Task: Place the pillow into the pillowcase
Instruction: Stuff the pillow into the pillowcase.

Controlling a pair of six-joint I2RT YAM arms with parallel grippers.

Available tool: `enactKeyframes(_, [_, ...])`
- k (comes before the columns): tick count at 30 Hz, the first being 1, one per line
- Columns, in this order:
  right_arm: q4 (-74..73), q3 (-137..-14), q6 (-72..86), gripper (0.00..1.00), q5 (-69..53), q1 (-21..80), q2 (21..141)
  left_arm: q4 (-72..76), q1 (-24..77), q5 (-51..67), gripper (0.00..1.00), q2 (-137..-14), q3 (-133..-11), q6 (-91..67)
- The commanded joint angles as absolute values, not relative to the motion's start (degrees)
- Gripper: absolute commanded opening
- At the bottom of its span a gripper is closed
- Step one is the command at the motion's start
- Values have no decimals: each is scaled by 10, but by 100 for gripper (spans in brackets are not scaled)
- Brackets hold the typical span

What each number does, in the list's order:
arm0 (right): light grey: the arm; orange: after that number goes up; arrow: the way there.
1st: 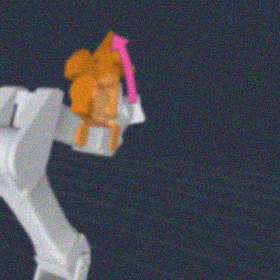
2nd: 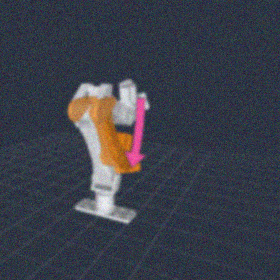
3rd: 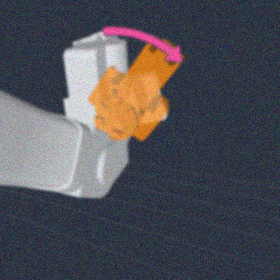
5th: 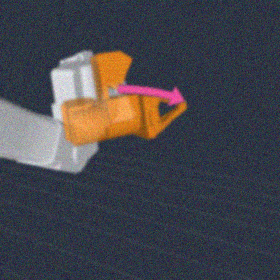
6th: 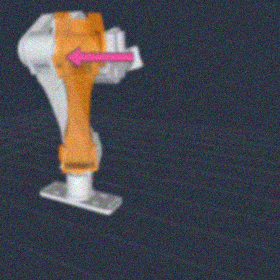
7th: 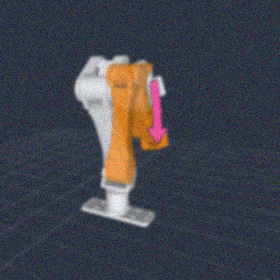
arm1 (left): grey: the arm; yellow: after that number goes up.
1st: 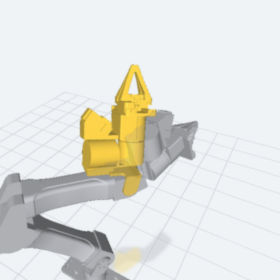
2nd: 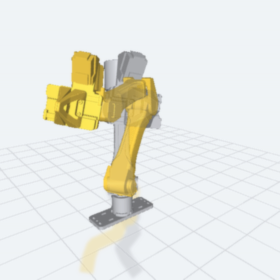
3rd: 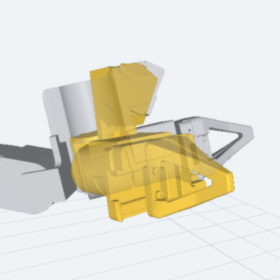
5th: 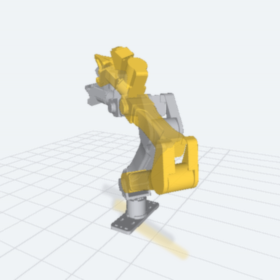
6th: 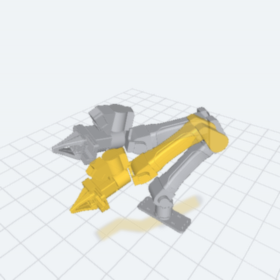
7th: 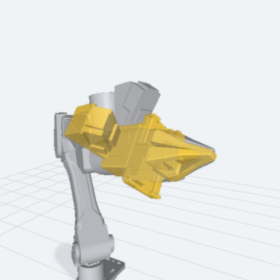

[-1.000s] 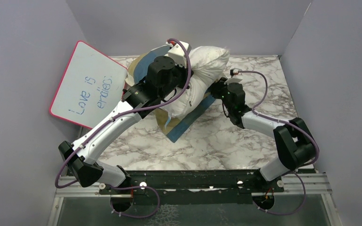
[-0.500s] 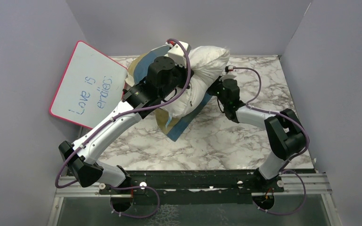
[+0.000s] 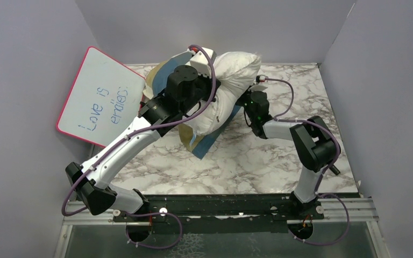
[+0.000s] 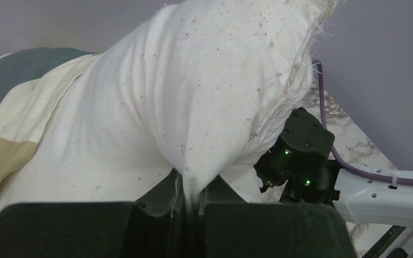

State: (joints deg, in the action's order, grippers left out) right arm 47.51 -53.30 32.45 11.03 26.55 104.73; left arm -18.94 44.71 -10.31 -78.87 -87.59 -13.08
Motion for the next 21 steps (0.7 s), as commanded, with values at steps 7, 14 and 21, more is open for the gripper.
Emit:
enactKeyframes(7, [619,-552,321,40,97,263,1093,-120,443,-109,0,-750,-866,-147])
enactKeyframes(14, [681,-518,283,0,16,252,1079,-96,443,-121,0,-749,-848,-132])
enactKeyframes(21, [585,-397,262,0,-250,222,840,-58,443,-218,0,-795,-774,-72])
